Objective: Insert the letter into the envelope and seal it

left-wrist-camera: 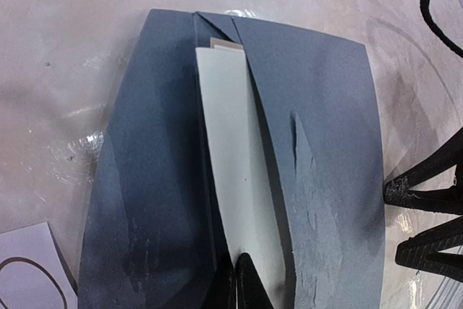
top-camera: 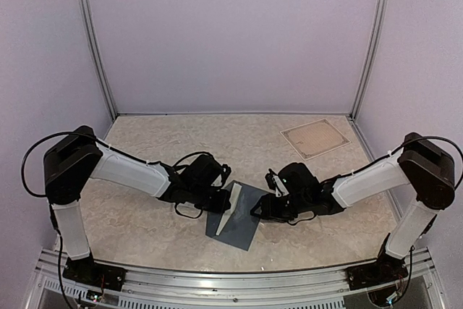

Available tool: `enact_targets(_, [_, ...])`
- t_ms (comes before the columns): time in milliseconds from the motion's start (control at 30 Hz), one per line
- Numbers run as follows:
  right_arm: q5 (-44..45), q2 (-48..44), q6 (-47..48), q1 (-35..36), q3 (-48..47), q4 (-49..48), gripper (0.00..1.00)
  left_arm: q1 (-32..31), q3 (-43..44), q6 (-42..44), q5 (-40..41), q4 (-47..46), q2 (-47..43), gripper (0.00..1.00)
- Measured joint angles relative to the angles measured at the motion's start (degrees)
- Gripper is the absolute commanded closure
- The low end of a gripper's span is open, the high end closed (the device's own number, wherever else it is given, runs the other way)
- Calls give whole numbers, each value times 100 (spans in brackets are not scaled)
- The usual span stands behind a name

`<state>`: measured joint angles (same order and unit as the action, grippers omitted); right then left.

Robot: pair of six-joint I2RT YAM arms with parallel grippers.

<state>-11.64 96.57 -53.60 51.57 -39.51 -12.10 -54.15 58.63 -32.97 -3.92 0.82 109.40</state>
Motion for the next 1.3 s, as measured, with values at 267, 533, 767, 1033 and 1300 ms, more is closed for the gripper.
enact_targets(267, [0,31,17,0,-50,31,55,11,4,2,-146,-131,61,100])
enact_targets(533, [13,31,17,-37,-52,39,55,184,2,-166,-632,-195,92,100])
enact_targets(767, [11,57,39,-37,-85,48,55,326,50,-306,-1169,-306,216,100])
enact_targets(1033, [11,66,63,-37,-107,74,56,398,197,-321,-1447,-431,402,100])
enact_targets(1300, [28,59,63,-48,-105,85,56,424,205,-282,-1550,-457,396,80])
